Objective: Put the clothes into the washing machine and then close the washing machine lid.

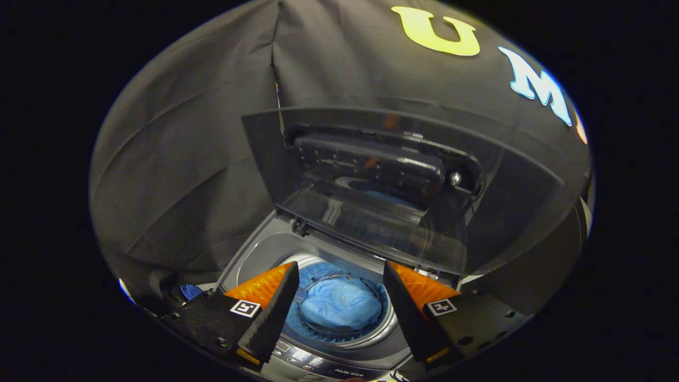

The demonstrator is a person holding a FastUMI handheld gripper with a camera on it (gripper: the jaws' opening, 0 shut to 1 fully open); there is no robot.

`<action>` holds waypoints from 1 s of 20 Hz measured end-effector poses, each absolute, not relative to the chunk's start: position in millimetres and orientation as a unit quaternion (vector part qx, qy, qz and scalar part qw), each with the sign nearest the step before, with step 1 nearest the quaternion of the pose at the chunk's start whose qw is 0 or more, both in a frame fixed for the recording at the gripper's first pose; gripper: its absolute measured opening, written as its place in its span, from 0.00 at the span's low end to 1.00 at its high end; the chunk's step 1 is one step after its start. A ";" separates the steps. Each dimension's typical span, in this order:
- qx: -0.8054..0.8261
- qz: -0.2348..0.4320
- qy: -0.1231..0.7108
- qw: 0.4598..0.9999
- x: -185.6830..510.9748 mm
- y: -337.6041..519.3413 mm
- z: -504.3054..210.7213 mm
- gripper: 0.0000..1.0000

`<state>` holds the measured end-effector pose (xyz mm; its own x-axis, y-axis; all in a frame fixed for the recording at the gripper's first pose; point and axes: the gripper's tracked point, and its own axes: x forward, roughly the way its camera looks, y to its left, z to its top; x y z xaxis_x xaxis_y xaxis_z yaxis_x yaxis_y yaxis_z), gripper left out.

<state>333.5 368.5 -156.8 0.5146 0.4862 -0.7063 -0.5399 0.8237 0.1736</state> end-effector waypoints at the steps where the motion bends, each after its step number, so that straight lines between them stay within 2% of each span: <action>1: -0.033 0.295 0.389 0.872 334.6 369.4 -150.5 0.98; 13: 0.000 0.287 0.324 0.901 356.6 377.5 -52.4 0.98; 20: -0.003 0.267 0.286 0.920 402.8 378.7 -7.4 0.98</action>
<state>402.8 378.7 -7.4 0.6933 0.4900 -0.5284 -0.4934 0.8572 0.1475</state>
